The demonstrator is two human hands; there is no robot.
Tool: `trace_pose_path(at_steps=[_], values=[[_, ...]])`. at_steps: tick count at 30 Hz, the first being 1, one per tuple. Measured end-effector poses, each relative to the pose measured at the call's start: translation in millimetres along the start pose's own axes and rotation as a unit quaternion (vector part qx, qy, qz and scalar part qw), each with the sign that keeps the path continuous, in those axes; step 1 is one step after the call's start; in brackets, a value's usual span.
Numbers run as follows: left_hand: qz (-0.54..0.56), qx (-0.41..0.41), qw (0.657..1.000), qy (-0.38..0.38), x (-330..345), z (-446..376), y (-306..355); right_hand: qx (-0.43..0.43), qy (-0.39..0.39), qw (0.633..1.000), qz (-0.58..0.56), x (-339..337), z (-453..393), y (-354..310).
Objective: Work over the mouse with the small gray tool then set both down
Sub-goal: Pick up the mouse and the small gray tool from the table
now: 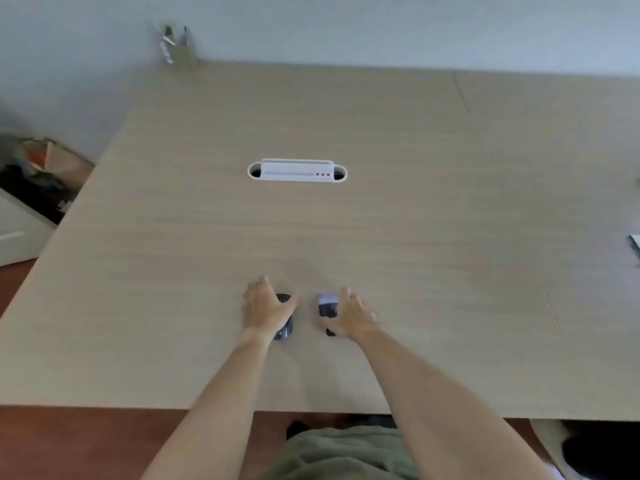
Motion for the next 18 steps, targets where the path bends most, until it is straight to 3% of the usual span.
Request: trace_pose_path(at_steps=[5,18], values=[[-0.007,-0.039,0.999,-0.010,21,18,-12,-0.007,0.054,0.998,0.023,14,5,2],[0.054,-0.017,0.994,0.095,27,37,-36,-0.021,0.094,0.994,-0.051,2,-5,11]])
Point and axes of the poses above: each hand's wrist, its own z-axis away from the middle knuckle, its own x-axis out of the palm, y = z × x, the point moved 2 cm from there along -z, towards the middle knuckle
